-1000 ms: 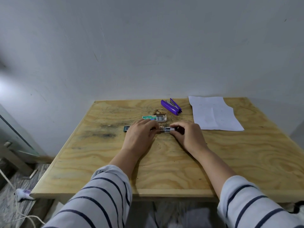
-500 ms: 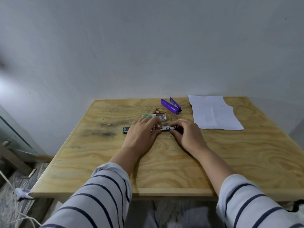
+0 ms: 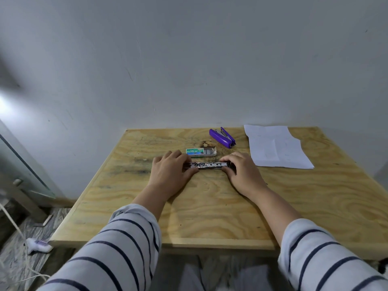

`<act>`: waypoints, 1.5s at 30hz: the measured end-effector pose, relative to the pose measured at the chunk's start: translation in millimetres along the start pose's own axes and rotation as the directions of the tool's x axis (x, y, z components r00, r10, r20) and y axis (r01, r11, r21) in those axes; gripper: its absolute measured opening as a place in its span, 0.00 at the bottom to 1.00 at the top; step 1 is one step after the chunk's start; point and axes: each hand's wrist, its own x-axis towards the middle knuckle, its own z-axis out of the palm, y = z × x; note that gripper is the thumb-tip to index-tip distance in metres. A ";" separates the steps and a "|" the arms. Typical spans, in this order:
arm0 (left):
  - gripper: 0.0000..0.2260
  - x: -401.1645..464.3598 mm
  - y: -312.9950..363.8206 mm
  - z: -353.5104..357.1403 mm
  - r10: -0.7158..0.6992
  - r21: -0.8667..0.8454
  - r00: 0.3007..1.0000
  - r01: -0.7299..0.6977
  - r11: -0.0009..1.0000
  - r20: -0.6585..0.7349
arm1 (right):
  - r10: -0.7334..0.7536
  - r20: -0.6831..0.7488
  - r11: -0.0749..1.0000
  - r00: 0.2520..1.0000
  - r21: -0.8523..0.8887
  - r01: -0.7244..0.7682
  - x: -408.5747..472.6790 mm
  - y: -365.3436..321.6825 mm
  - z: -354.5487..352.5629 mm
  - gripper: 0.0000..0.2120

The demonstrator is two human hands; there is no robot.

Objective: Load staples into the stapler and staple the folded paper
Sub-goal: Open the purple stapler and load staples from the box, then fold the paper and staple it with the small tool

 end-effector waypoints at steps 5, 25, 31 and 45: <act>0.16 -11.6 -21.7 -10.9 -0.047 -0.024 0.999 0.047 0.999 -0.001 | 0.018 0.004 1.000 1.000 0.011 -0.018 -0.1 -0.7 -1.1 0.09; 0.12 20.0 67.4 -37.2 -0.159 -0.582 0.980 0.059 0.811 -0.122 | 0.264 0.210 0.336 0.941 0.895 -0.294 7.9 -48.9 -36.3 0.19; 0.15 46.4 110.1 -39.4 0.003 -0.673 1.000 -0.014 0.740 -0.017 | 0.421 0.099 0.423 0.902 0.858 -0.292 12.0 -21.7 -71.7 0.09; 0.24 111.2 170.9 22.0 -0.075 -0.389 0.915 0.241 0.889 0.397 | 0.650 0.145 0.190 0.746 0.919 -0.345 6.8 73.6 -99.9 0.08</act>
